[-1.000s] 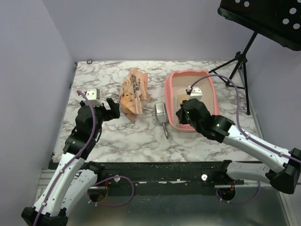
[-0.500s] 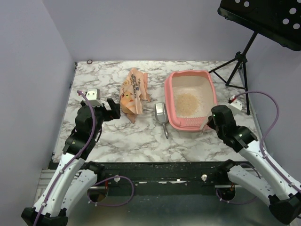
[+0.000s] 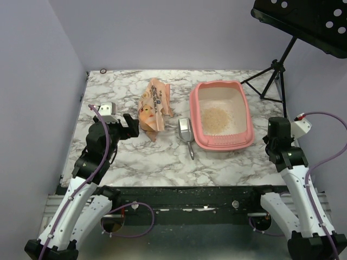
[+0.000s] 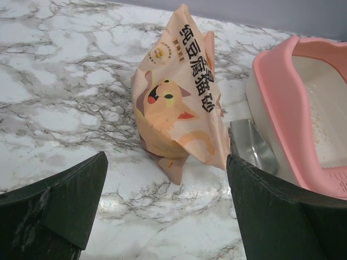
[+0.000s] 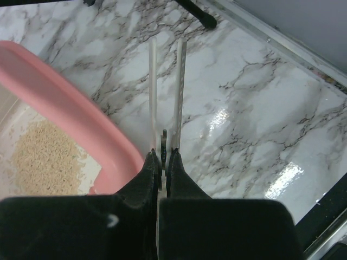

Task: Fill the litter box with clean litter

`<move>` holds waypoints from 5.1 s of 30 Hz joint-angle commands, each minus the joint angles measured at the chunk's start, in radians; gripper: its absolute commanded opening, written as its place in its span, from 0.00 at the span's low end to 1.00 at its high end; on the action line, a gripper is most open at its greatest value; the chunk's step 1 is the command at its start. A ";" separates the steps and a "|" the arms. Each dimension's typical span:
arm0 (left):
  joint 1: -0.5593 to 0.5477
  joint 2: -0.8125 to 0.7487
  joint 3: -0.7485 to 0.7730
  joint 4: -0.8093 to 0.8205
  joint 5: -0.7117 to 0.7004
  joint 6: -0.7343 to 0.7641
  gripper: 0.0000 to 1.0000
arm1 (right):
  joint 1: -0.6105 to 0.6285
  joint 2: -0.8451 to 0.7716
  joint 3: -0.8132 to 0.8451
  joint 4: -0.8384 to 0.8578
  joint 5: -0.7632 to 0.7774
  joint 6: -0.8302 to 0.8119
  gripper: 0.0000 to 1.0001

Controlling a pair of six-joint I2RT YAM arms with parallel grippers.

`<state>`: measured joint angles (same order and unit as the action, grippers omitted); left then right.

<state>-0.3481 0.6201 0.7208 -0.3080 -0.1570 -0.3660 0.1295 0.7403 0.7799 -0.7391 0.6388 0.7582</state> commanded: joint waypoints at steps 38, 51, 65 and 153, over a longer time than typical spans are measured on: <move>0.003 0.027 -0.009 0.023 0.099 -0.017 0.99 | -0.258 0.108 -0.111 0.260 -0.448 -0.074 0.61; 0.009 0.119 0.006 0.018 0.120 -0.016 0.99 | 0.197 0.209 0.241 0.290 -0.476 -0.253 0.64; 0.021 0.136 -0.014 0.073 0.191 0.001 0.99 | 0.406 0.826 0.631 0.530 -0.875 -0.224 0.64; 0.032 0.279 0.196 -0.039 0.136 0.038 0.99 | 0.745 1.033 0.685 0.474 -0.775 -0.664 0.00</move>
<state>-0.3206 0.8719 0.8249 -0.2962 0.0589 -0.3622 0.8455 1.8412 1.4624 -0.1173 -0.2138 0.3271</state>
